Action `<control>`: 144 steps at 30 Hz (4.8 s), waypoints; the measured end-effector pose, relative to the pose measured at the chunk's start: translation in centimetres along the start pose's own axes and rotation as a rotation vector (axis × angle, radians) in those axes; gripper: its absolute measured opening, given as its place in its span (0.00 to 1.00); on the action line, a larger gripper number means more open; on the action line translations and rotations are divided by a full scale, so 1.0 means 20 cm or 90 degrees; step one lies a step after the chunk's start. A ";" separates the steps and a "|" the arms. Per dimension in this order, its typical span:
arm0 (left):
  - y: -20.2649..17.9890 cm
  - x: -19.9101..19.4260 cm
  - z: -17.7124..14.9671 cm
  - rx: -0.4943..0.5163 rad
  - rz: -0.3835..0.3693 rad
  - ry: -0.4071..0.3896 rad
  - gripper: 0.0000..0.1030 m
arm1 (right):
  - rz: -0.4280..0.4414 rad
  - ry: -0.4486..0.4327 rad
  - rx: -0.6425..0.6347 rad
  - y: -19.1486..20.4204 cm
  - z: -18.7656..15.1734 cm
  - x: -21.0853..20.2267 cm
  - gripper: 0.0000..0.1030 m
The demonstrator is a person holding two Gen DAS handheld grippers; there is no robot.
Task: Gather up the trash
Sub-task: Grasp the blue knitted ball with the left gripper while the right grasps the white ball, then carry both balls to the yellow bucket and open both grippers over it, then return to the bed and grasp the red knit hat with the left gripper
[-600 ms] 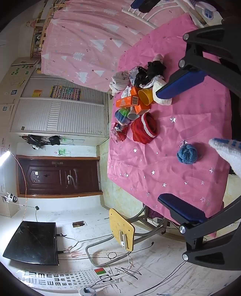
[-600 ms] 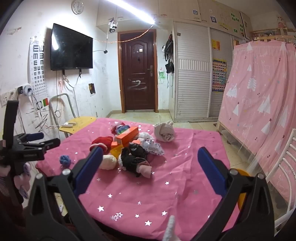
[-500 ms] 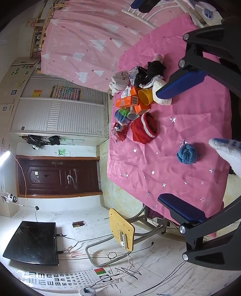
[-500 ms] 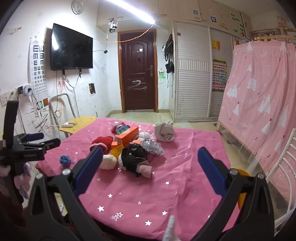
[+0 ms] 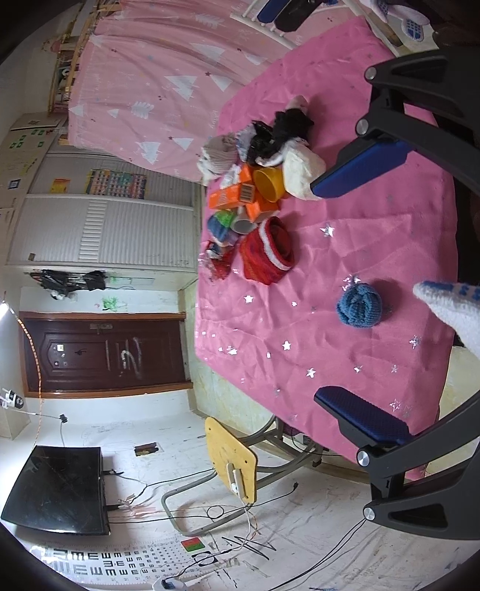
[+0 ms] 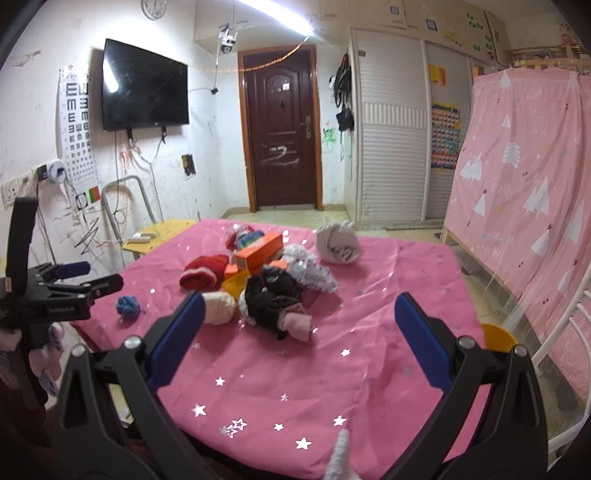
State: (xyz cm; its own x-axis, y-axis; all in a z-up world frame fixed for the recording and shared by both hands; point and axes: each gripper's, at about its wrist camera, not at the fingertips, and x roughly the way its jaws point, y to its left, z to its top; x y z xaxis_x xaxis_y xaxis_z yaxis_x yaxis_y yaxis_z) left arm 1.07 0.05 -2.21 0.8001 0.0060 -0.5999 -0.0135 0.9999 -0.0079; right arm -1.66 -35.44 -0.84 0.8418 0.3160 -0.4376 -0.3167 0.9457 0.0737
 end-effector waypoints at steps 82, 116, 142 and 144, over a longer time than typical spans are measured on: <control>-1.51 0.19 0.50 0.209 -0.331 -0.022 0.20 | -0.127 -0.032 0.242 -1.24 -0.04 -0.04 0.46; -2.21 0.45 0.51 0.176 -0.434 0.111 0.66 | -0.211 -0.025 0.345 -1.63 -0.24 -0.09 0.73; -1.42 0.28 0.70 0.106 -0.306 0.029 0.67 | -0.070 -0.008 0.183 -0.97 0.00 0.09 0.79; -1.32 0.27 0.73 0.096 -0.291 0.020 0.67 | -0.056 -0.001 0.171 -0.91 0.02 0.12 0.79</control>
State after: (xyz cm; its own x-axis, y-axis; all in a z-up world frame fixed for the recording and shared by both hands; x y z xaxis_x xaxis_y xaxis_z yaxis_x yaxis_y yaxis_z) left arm 14.48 -26.02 6.44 0.6846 -0.4333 -0.5861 0.4249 0.8906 -0.1622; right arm 6.25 -51.87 -2.88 0.8621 0.2314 -0.4509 -0.1152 0.9559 0.2702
